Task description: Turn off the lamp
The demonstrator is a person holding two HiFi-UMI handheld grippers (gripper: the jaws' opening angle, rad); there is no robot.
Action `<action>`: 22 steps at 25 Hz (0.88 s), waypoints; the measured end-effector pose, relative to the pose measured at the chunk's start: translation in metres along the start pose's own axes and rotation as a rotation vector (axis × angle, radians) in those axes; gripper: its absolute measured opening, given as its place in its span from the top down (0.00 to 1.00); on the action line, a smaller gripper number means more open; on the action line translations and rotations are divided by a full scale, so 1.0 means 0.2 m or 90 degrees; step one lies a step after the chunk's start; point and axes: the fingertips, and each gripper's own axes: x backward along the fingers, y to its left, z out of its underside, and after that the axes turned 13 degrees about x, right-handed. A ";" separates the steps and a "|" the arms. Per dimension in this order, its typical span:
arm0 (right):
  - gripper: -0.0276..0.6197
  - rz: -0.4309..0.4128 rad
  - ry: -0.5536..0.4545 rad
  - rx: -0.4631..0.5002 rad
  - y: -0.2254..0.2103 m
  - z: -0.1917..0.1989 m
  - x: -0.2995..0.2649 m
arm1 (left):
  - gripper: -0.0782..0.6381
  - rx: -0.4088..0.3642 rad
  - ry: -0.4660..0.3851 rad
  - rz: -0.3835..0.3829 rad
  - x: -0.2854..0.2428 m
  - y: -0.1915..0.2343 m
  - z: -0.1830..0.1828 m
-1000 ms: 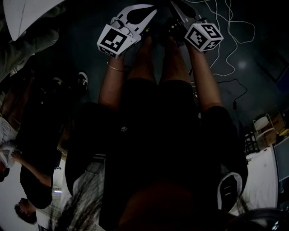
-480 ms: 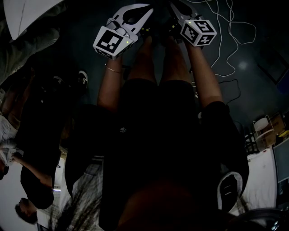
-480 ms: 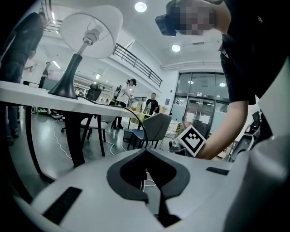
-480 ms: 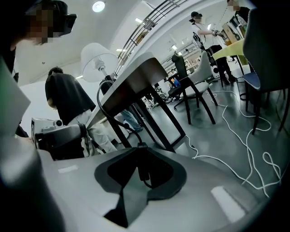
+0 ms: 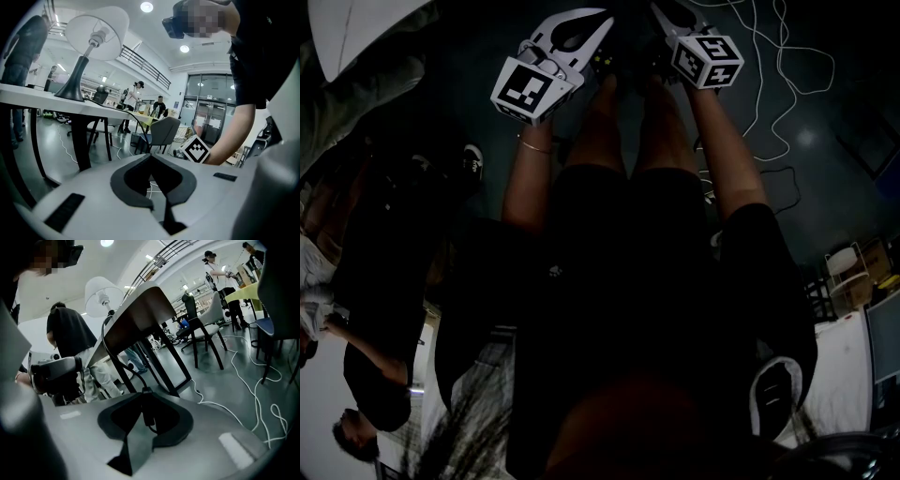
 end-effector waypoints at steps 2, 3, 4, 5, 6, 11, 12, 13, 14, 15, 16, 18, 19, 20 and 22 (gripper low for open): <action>0.86 0.000 0.002 0.005 0.01 0.00 0.00 | 0.88 0.003 -0.002 -0.003 0.00 0.00 0.00; 0.86 -0.001 0.001 0.007 0.01 0.00 0.00 | 0.88 0.007 -0.003 -0.004 0.01 0.01 0.00; 0.86 -0.003 0.000 0.007 0.01 -0.01 0.00 | 0.88 0.010 -0.005 -0.005 0.01 0.01 0.00; 0.86 -0.003 -0.002 0.006 0.02 -0.01 0.00 | 0.88 0.010 -0.005 -0.005 0.01 0.01 0.00; 0.86 -0.003 -0.004 0.004 0.02 -0.02 0.00 | 0.88 0.007 -0.004 -0.006 0.01 0.01 0.00; 0.86 0.003 -0.032 -0.010 0.01 -0.08 0.04 | 0.88 0.007 -0.008 -0.012 0.02 0.01 -0.01; 0.87 0.003 -0.042 -0.013 0.01 -0.09 0.05 | 0.88 0.007 -0.010 -0.014 0.02 0.01 -0.01; 0.90 0.002 -0.051 -0.015 0.01 -0.11 0.06 | 0.88 0.006 -0.011 -0.015 0.02 0.02 -0.01; 0.94 0.002 -0.060 -0.015 0.01 -0.13 0.07 | 0.88 0.005 -0.011 -0.016 0.02 0.02 -0.02; 0.95 0.002 -0.069 -0.015 0.01 -0.14 0.08 | 0.88 0.004 -0.011 -0.016 0.02 0.02 -0.02; 0.95 0.000 -0.077 -0.017 0.02 -0.16 0.09 | 0.88 0.003 -0.010 -0.017 0.01 0.03 -0.01; 0.95 -0.003 -0.090 -0.024 0.02 -0.18 0.10 | 0.88 -0.002 -0.006 -0.018 0.01 0.04 -0.01; 0.95 -0.006 -0.095 -0.027 0.03 -0.19 0.10 | 0.88 -0.004 -0.004 -0.020 0.01 0.04 0.00; 0.95 -0.008 -0.100 -0.028 0.03 -0.20 0.11 | 0.88 -0.005 -0.002 -0.021 0.01 0.04 0.00; 0.95 -0.013 -0.107 -0.027 0.04 -0.22 0.13 | 0.88 -0.005 -0.003 -0.025 0.00 0.05 0.00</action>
